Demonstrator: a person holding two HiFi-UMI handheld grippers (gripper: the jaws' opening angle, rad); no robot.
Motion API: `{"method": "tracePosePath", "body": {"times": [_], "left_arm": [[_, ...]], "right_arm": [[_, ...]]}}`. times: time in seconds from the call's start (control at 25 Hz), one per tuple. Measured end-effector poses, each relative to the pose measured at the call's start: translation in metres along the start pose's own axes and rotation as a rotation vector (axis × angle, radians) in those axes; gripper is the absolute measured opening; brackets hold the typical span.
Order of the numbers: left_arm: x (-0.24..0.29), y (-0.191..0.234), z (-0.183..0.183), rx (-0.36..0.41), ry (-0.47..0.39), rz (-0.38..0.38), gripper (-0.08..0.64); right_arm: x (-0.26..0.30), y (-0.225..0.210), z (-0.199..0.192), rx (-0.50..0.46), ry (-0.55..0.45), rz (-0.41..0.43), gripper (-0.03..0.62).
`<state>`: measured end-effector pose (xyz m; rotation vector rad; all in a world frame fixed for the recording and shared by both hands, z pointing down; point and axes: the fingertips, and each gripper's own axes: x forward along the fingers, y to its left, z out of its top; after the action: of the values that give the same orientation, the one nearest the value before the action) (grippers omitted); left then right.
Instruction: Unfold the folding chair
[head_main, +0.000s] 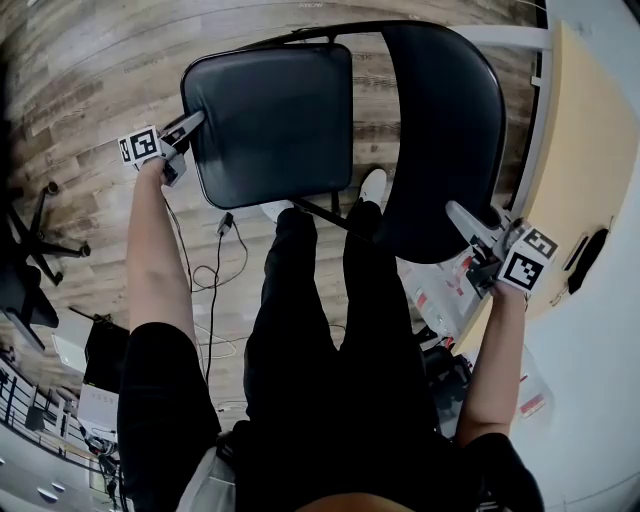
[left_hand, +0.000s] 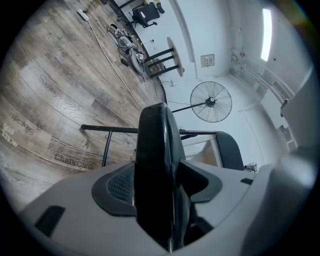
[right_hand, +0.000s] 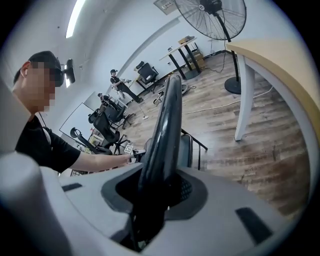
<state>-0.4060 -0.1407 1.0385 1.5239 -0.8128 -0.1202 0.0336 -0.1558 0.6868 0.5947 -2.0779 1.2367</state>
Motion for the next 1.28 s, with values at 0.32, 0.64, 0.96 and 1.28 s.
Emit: {"method": "tracePosePath", "body": {"times": [0.32,0.64,0.96,1.28], "left_arm": [[-0.002,0.007,0.000,-0.054,-0.050,-0.044,0.253],[-0.017,0.016,0.006,0.032,-0.064,0.064,0.324],[-0.081,-0.047,0.002,0.175,-0.067,0.227,0.334],[-0.153,-0.235,-0.005,0.338,-0.132,0.210,0.333]], "right_arm": [[0.010,0.012,0.002,0.061,-0.048,0.005,0.098],[0.009,0.009,0.003,0.073,-0.071,-0.048,0.117],[-0.037,0.012,0.042,0.062,-0.178,-0.175,0.282],[-0.088,0.080,0.094,-0.098,-0.356,-0.205,0.281]]}}
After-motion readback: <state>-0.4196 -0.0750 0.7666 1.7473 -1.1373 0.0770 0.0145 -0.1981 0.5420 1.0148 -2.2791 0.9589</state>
